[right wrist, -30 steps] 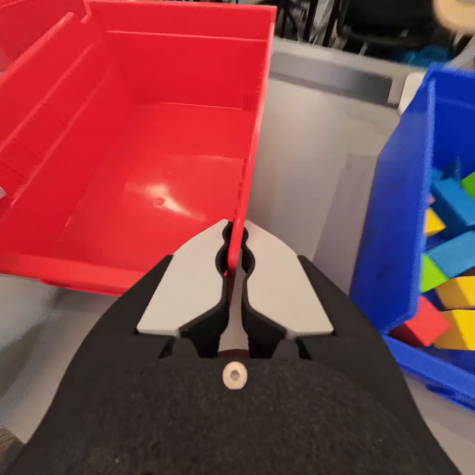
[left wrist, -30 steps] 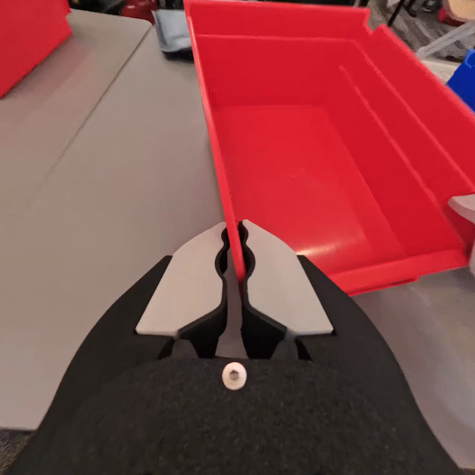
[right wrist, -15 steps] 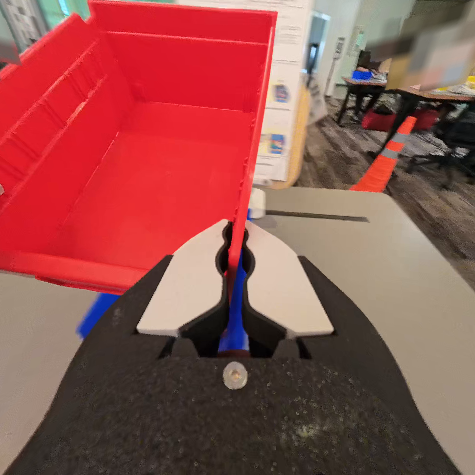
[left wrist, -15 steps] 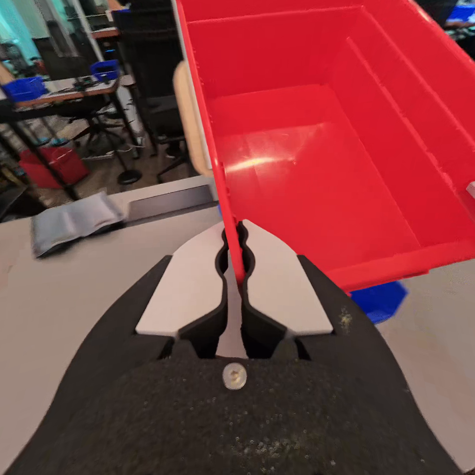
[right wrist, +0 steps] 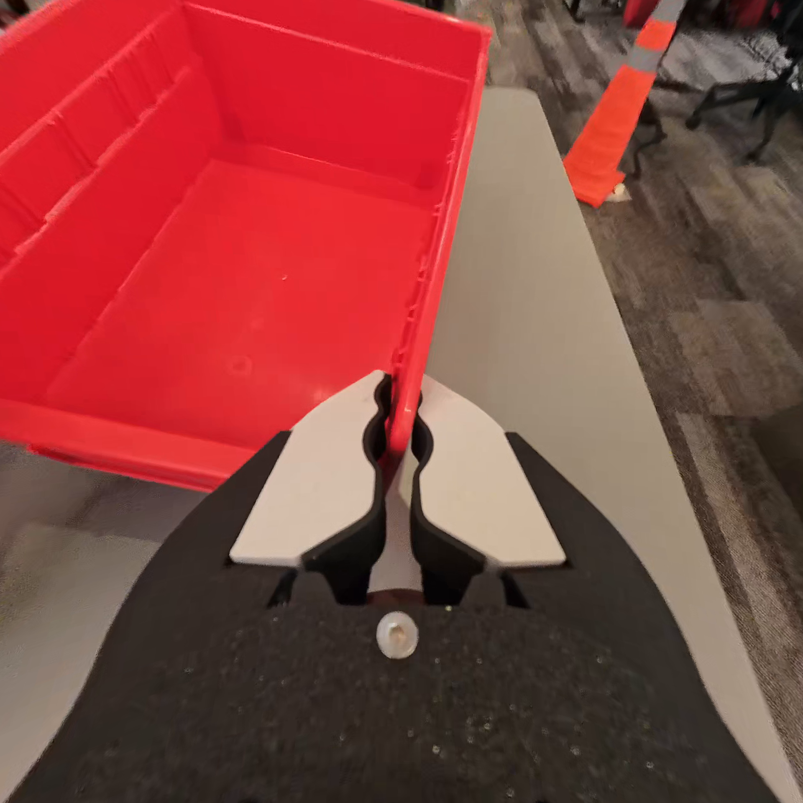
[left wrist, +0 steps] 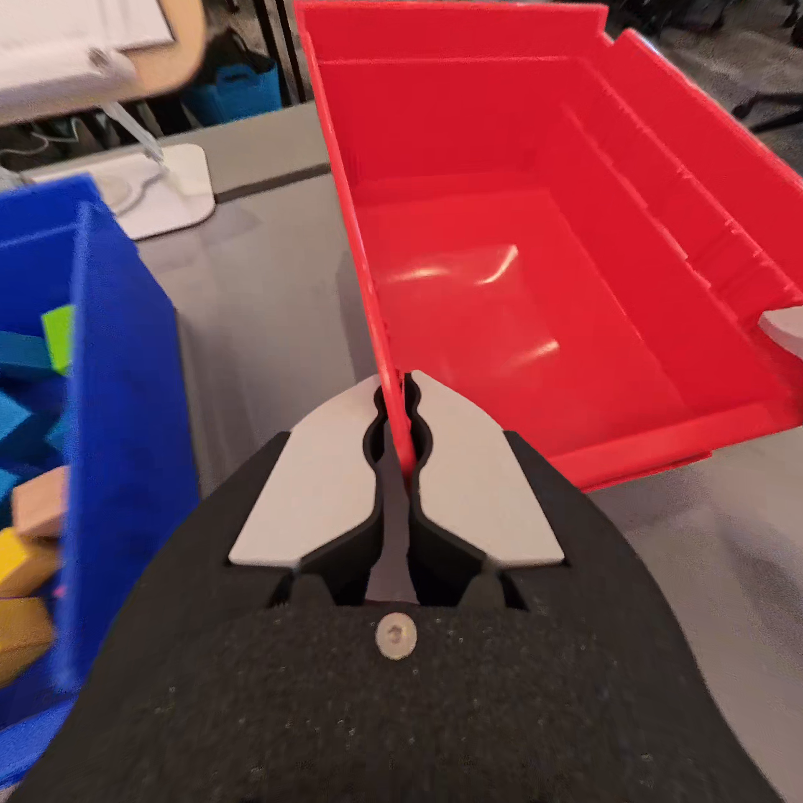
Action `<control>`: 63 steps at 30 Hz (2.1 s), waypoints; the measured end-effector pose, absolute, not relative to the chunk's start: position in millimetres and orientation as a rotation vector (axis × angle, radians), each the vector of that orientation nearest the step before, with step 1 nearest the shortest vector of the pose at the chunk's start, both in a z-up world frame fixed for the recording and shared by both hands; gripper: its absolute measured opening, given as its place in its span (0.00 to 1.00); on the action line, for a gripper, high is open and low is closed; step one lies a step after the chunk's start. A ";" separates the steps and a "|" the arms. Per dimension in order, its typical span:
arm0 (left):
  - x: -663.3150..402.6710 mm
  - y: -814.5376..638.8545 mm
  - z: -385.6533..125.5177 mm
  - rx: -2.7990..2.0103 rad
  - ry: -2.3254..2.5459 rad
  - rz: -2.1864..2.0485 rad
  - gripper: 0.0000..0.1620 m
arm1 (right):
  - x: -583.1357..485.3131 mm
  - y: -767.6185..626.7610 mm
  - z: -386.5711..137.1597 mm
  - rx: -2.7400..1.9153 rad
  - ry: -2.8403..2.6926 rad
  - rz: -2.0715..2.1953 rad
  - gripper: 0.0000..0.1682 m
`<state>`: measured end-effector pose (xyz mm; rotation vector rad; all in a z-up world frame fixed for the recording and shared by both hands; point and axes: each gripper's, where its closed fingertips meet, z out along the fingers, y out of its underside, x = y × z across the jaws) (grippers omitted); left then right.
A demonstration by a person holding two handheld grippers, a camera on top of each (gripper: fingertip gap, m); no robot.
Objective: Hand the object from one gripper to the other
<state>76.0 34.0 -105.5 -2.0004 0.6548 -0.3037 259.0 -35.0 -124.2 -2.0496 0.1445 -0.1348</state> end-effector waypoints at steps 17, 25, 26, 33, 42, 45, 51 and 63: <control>-31.0 -25.2 -48.8 -1.938 0.944 -0.746 0.39 | 227.1 -55.9 27.9 -1.453 0.019 0.055 0.30; -245.9 62.8 -105.7 -2.212 0.496 -0.449 0.40 | -34.4 18.6 -39.9 -1.883 -0.151 0.316 0.41; -248.9 69.5 -118.5 -2.241 0.486 -0.437 0.40 | -49.4 22.8 -63.5 -1.933 -0.101 0.310 0.43; -236.6 84.7 -147.6 -2.303 0.513 -0.481 0.14 | -60.2 36.1 -138.9 -2.030 0.147 0.170 0.06; -300.6 85.6 -117.9 -2.245 0.422 -0.315 0.03 | -111.6 45.6 -100.5 -1.973 0.142 -0.038 0.01; -349.9 93.2 -103.4 -2.217 0.384 -0.239 0.02 | -159.3 62.4 -85.3 -1.933 0.090 -0.018 0.01; -432.0 117.8 -107.2 -2.256 0.425 -0.113 0.02 | -241.4 97.7 -99.8 -1.967 0.102 0.069 0.01; -490.3 160.9 -142.7 -2.302 0.354 -0.182 0.02 | -304.5 133.7 -132.4 -1.999 0.050 0.214 0.04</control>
